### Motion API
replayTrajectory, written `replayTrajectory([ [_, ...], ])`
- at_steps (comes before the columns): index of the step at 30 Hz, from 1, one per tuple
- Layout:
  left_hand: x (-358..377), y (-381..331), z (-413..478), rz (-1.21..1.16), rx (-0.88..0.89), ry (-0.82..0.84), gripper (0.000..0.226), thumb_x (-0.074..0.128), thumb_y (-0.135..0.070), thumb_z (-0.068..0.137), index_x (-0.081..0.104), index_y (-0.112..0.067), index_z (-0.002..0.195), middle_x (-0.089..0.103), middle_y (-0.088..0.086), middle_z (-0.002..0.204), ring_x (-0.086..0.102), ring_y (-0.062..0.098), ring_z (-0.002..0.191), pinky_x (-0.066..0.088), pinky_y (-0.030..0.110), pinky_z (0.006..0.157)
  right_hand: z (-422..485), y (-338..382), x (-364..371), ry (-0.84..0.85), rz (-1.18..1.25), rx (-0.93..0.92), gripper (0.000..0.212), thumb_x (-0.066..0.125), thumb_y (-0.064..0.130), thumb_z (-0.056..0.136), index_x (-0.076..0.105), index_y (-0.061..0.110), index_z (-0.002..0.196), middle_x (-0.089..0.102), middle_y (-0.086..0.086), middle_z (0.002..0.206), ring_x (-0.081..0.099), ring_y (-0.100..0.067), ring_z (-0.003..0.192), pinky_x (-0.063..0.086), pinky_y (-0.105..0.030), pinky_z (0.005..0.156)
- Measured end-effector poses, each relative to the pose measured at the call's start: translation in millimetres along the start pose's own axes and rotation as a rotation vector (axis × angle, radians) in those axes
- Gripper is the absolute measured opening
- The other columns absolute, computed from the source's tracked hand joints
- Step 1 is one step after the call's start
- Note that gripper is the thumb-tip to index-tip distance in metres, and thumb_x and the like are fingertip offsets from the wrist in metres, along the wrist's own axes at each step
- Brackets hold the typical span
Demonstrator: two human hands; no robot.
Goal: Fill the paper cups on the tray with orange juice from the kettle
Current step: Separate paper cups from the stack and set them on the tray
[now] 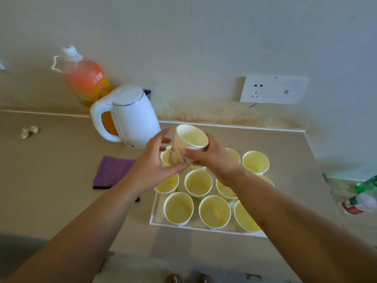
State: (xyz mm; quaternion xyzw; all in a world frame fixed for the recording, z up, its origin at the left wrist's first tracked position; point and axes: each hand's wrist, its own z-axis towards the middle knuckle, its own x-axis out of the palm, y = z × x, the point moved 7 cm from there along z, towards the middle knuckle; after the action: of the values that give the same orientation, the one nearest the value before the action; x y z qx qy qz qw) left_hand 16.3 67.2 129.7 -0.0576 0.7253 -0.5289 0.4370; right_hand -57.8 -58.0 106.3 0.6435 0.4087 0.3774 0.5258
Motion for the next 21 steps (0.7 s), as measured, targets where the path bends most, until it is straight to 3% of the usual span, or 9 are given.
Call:
replayTrajectory([
  [4,-34,68,32,0.185,-0.231,-0.029,0.058,0.064,-0.032,0.088,0.041,-0.018,0.140,0.046,0.002,0.140,0.043,0.018,0.127,0.034,0.030,0.101,64,2,-21,-0.161,-0.219,0.010,0.068,0.087,0.024,0.063,0.047,0.019,0.117,0.062,-0.001,0.112,0.062,-0.017,0.103,0.053,-0.034,0.085],
  [9,-45,145,61,0.381,-0.350,0.091,0.057,0.063,-0.037,0.087,0.046,-0.015,0.137,0.045,0.005,0.142,0.043,0.022,0.130,0.036,0.034,0.106,141,-19,-29,-0.256,-0.463,0.080,0.091,0.084,0.047,0.044,0.053,0.015,0.122,0.062,-0.002,0.114,0.059,-0.021,0.105,0.052,-0.039,0.087],
  [14,-47,195,91,0.542,-0.394,0.163,0.059,0.063,-0.046,0.084,0.049,-0.018,0.134,0.048,0.007,0.136,0.047,0.028,0.123,0.042,0.040,0.100,190,-42,-18,-0.308,-0.453,0.151,0.079,0.085,0.021,0.065,0.043,0.013,0.132,0.056,-0.003,0.119,0.053,-0.021,0.107,0.045,-0.031,0.077],
  [21,-44,214,104,0.619,-0.438,0.186,0.062,0.065,-0.053,0.080,0.044,-0.024,0.130,0.040,0.005,0.130,0.038,0.034,0.123,0.045,0.045,0.094,222,-63,-3,-0.375,-0.513,0.199,0.079,0.083,0.021,0.068,0.039,0.014,0.133,0.053,-0.004,0.121,0.050,-0.018,0.100,0.041,-0.025,0.065],
])
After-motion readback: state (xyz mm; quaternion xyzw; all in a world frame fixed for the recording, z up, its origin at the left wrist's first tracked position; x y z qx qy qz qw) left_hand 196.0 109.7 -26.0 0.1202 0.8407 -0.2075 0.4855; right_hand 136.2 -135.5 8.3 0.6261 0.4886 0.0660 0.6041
